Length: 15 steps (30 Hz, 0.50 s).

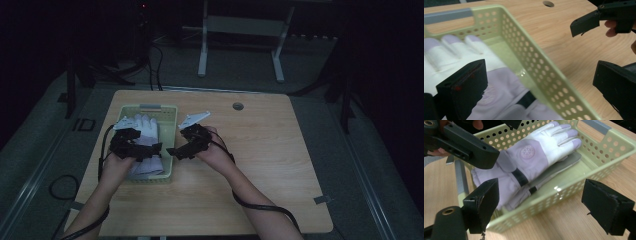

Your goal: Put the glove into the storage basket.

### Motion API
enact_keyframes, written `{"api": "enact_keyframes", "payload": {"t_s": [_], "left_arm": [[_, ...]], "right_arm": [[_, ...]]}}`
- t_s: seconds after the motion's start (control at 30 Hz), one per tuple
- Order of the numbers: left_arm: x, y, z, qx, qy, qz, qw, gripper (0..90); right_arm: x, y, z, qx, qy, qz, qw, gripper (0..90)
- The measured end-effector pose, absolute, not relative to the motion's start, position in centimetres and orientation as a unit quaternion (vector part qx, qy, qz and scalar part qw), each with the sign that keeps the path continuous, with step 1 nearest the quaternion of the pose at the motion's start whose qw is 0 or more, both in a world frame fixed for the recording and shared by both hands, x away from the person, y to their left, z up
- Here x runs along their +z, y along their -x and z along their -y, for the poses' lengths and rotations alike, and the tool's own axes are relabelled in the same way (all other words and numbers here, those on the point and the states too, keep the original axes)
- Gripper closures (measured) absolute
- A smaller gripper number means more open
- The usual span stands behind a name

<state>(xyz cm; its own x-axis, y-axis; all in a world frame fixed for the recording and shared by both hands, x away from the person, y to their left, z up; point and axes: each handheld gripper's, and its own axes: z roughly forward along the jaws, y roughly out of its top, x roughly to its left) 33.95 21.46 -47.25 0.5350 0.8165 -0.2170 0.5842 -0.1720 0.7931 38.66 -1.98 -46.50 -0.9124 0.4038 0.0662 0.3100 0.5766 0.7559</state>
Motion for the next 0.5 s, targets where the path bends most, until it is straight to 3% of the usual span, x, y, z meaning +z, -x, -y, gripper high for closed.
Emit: {"api": "enact_keyframes", "payload": {"t_s": [0.5], "left_arm": [[-46.7, -32.8, -16.1, 0.116, -0.775, -0.409, 0.468, 0.0]], "right_arm": [[-47.3, -38.3, 7.4, 0.417, -0.219, -0.88, 0.066, 14.4]]}}
